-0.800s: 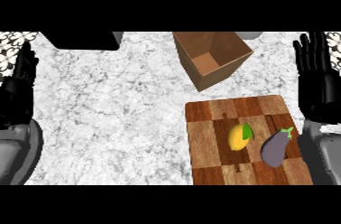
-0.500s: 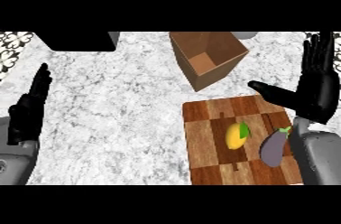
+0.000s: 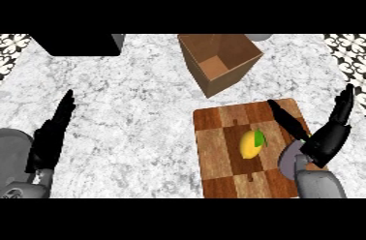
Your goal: Pick the lemon from the cutting board and place it in the cardboard box
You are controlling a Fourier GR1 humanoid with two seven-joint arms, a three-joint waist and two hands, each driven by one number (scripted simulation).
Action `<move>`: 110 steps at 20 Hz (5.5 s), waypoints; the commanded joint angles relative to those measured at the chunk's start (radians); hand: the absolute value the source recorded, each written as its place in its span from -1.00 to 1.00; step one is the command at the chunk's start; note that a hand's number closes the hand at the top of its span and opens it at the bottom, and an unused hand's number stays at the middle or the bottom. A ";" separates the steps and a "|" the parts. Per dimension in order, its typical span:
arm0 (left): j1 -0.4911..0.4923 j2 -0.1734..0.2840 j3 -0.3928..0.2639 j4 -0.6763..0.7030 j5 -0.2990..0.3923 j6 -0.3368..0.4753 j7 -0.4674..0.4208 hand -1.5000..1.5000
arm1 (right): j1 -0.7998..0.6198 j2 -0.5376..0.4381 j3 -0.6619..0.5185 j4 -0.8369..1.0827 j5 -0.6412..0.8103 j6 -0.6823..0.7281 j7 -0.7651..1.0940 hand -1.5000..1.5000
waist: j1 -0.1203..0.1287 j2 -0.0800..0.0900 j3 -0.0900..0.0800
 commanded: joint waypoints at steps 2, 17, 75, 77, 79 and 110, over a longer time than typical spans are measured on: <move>0.042 -0.008 -0.007 -0.008 -0.008 -0.013 -0.008 0.00 | 0.147 -0.047 0.114 -0.061 0.231 0.030 0.209 -1.00 | -0.006 -0.005 -0.002; 0.051 -0.013 -0.013 -0.052 -0.018 -0.011 0.013 0.00 | 0.156 -0.226 0.329 -0.255 0.413 0.834 1.000 -1.00 | 0.016 -0.002 -0.003; 0.064 -0.209 0.156 -0.101 -0.238 -0.179 0.070 0.00 | 0.006 0.076 0.242 -0.011 0.679 0.946 1.115 1.00 | 0.005 -0.001 0.002; 0.073 -0.185 0.183 -0.130 -0.205 -0.193 0.069 0.00 | 0.044 0.051 0.279 0.004 0.767 0.873 1.100 1.00 | 0.005 -0.002 0.002; 0.101 -0.195 0.165 -0.134 -0.232 -0.184 0.067 0.00 | 0.024 0.033 0.257 0.065 0.808 0.840 1.081 1.00 | 0.007 -0.001 0.002; 0.085 -0.230 0.169 -0.138 -0.262 -0.204 0.095 0.00 | -0.297 -0.350 -0.091 0.015 0.271 1.003 0.068 1.00 | 0.000 -0.005 0.002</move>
